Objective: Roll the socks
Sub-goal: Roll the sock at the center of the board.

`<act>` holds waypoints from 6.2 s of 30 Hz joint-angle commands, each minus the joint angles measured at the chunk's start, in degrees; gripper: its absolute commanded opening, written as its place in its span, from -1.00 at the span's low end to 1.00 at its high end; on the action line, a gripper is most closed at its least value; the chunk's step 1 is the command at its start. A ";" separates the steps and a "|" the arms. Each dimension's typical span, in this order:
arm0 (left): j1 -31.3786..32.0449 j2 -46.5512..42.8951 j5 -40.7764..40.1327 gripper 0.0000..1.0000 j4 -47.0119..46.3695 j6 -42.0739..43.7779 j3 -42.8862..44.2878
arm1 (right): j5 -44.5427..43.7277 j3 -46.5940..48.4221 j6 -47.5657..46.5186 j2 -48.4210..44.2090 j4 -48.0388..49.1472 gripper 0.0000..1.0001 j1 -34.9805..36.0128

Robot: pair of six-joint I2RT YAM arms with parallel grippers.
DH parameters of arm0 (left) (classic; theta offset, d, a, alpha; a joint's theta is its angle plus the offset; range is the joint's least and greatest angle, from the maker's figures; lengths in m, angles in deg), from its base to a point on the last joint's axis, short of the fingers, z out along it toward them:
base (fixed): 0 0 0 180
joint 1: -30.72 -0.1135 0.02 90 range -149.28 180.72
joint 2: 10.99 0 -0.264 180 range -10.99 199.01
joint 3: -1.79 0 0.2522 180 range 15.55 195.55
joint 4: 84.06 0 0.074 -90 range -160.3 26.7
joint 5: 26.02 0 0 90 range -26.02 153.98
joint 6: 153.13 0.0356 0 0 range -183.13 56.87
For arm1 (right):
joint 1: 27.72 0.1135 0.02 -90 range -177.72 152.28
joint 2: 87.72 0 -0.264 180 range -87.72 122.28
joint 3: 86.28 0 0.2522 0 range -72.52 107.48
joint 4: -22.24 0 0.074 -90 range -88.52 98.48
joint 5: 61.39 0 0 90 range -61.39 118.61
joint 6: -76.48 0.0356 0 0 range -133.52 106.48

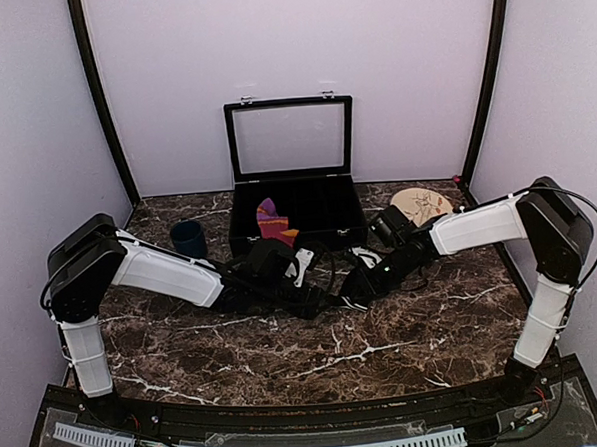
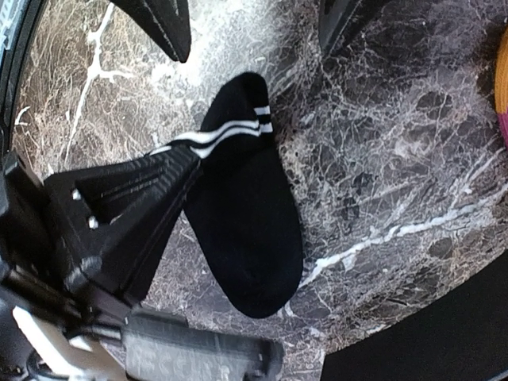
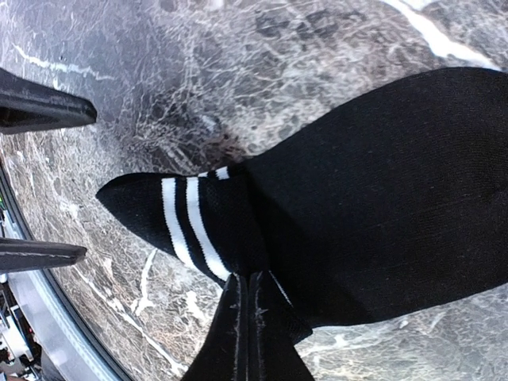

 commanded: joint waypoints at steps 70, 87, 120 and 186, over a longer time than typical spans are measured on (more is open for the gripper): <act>-0.69 10.43 0.18 0.19 5.49 -3.06 13.98 | -2.43 1.90 -1.84 1.99 -1.43 -1.00 -1.58; -0.69 11.16 0.61 0.19 6.18 -3.81 15.48 | -2.53 2.61 -1.84 2.08 -1.55 -1.00 -0.89; -0.96 15.00 -2.31 -0.86 14.14 -5.11 19.46 | -6.19 3.08 -2.30 1.15 -3.29 -0.81 0.37; -4.90 17.13 15.27 -0.99 32.43 1.51 27.25 | -53.02 -6.63 -23.19 -2.86 8.39 -0.21 28.31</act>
